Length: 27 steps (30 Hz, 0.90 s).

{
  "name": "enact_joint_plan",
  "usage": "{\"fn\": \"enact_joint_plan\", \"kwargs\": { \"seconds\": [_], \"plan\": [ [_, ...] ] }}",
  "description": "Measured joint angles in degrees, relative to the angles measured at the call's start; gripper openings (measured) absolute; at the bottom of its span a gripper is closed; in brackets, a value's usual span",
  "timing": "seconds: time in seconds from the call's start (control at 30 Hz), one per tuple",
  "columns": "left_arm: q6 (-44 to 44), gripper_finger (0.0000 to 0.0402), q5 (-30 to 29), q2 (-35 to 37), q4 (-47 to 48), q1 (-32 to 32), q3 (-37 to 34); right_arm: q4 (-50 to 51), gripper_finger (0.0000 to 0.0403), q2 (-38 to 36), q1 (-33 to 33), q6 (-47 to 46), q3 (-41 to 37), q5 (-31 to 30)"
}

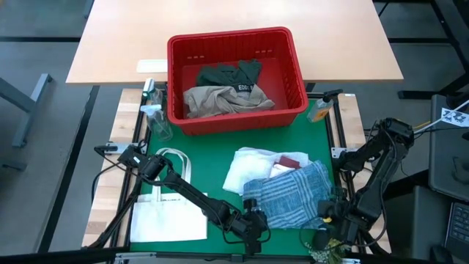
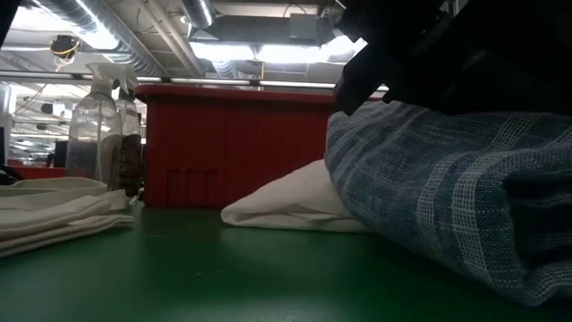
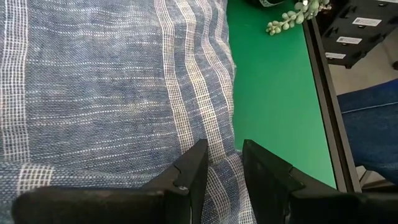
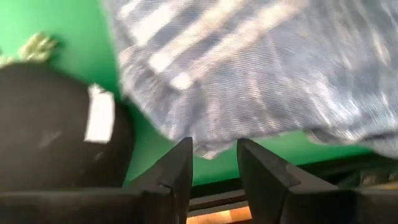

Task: Fold Laundry from Bin
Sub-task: Fold the blue checkered polo shirt

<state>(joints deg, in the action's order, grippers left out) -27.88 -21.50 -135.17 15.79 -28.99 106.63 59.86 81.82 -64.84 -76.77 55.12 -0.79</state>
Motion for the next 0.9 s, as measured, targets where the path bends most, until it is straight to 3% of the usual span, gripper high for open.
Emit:
{"fn": "enact_joint_plan", "kwargs": {
  "seconds": [0.2, 0.3, 0.57, 0.9],
  "plan": [
    [0.0, 0.0096, -0.02, 0.0, 0.0, 0.0, 0.0, 0.05, 0.0127, 0.02, 0.0, -13.45, -3.34, 1.85],
    [0.0, 0.0096, -0.02, 0.0, 0.02, 0.0, 0.0, -0.12, 0.0127, 0.02, 0.0, -15.82, -3.9, 1.85],
    [0.02, 0.0096, -0.04, 0.0, 0.02, 0.0, 0.0, -2.64, 0.0127, 0.02, 0.0, -15.94, -3.77, 1.71],
    [0.04, 0.0096, -0.07, 0.0, 0.02, 0.0, 0.0, -2.82, 0.0127, 0.02, -0.01, -16.01, -3.75, -4.39]
  ]
}}
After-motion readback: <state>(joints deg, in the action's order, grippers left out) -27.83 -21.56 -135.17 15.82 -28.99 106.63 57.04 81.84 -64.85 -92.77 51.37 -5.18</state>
